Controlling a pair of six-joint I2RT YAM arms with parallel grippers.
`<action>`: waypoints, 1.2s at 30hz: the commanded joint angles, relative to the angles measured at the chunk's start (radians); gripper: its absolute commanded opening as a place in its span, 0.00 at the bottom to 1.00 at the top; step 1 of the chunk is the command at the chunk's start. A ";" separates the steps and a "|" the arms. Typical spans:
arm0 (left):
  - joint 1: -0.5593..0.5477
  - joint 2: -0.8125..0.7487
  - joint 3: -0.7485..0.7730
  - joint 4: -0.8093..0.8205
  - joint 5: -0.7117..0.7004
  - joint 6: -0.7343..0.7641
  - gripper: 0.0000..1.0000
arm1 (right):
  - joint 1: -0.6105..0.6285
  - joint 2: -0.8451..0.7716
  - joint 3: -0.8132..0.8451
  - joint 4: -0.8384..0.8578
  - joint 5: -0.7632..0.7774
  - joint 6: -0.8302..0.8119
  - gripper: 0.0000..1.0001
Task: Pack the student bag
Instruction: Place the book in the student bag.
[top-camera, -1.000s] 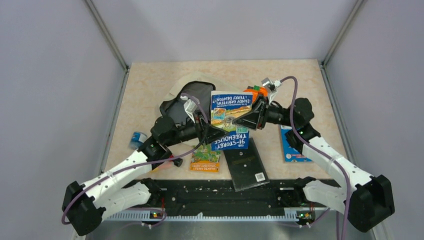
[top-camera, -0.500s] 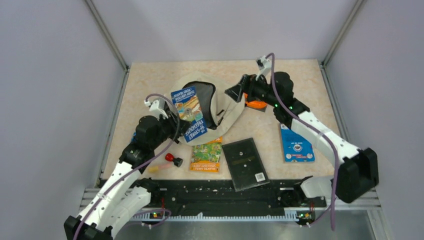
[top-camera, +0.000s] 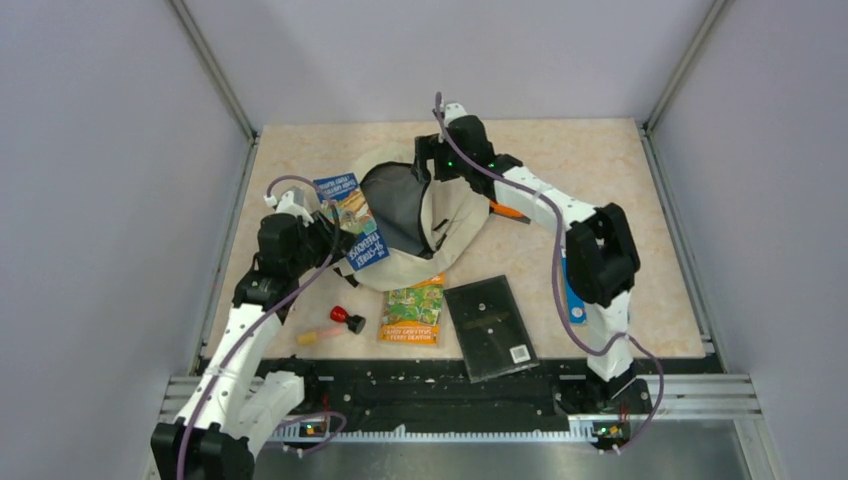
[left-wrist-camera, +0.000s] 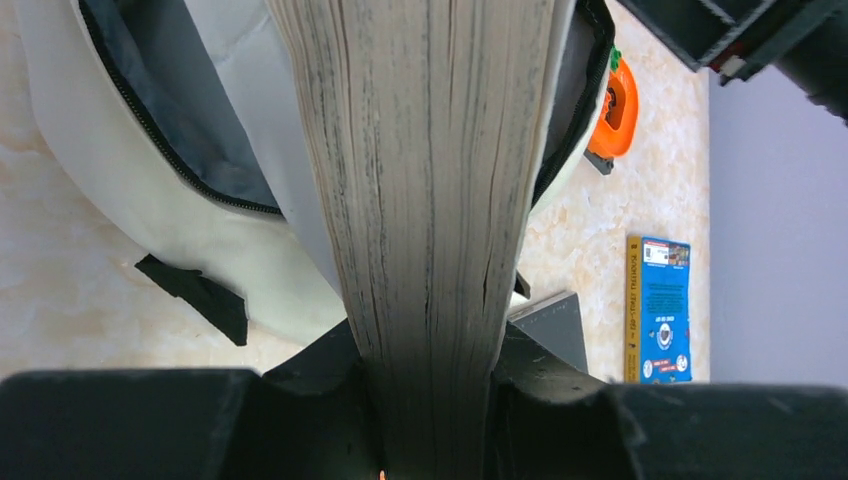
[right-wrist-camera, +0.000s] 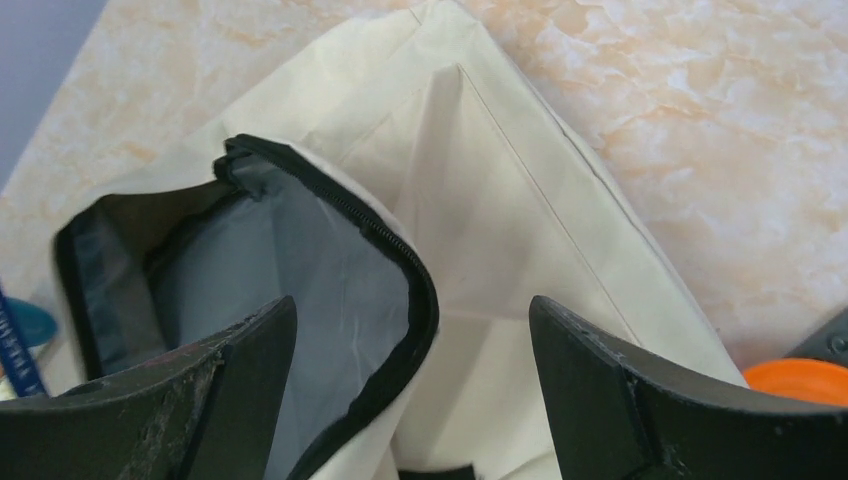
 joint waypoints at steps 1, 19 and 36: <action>0.046 0.018 0.049 0.166 0.081 -0.032 0.00 | 0.021 0.092 0.160 -0.085 0.007 -0.072 0.84; 0.128 0.107 -0.060 0.372 0.160 -0.164 0.00 | 0.040 0.078 0.259 -0.124 -0.048 -0.071 0.00; 0.127 0.198 -0.156 0.519 0.174 -0.259 0.00 | 0.117 -0.155 0.094 0.063 0.013 -0.036 0.00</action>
